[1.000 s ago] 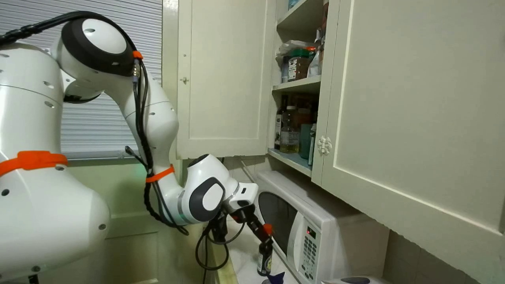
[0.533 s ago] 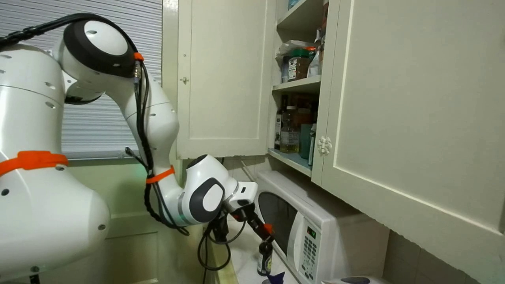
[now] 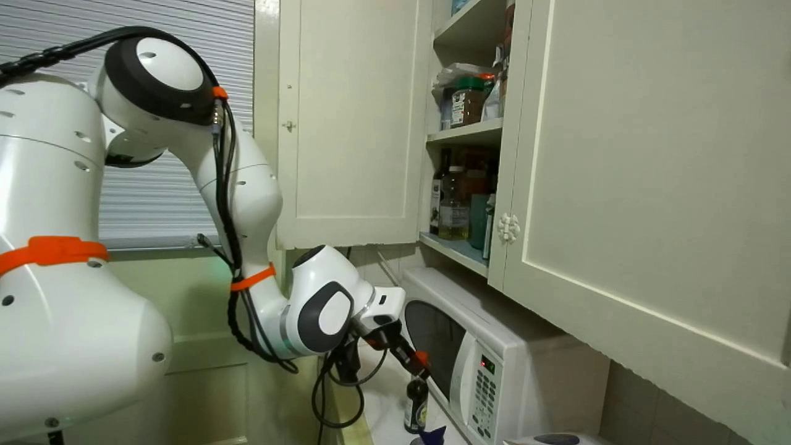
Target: Put the bottle inside the cupboard
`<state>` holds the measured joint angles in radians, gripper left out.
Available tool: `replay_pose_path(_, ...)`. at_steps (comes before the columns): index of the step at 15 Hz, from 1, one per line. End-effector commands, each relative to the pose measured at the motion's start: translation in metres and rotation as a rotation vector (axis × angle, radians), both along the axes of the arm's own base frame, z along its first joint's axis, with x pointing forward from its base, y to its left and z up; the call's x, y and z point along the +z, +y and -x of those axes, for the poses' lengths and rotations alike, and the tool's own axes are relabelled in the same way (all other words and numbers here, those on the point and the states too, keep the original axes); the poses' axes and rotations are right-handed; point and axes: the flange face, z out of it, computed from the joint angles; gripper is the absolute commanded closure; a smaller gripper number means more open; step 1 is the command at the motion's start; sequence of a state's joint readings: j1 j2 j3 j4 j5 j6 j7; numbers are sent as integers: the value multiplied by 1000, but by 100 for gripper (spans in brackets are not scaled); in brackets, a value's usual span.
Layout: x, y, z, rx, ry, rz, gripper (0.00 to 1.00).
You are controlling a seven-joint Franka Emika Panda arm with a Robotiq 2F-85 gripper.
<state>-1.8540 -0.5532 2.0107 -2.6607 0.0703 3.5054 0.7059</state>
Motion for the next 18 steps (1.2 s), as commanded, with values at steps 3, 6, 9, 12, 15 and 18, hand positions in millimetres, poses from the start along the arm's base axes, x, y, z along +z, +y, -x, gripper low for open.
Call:
replay_pose_path(3, 9, 1, 2, -6, 43, -21, 88)
replay_pose_path(6, 43, -6, -12, 0, 49, -33, 88)
replay_pose_path(9, 90, -17, -31, 29, 73, -91, 88)
replay_pose_path(12, 143, -16, -55, 91, 46, -112, 88)
replay_pose_path(15, 189, 0, -79, 167, 52, -166, 88)
replay_pose_path(18, 228, 37, -94, 283, 109, -226, 88)
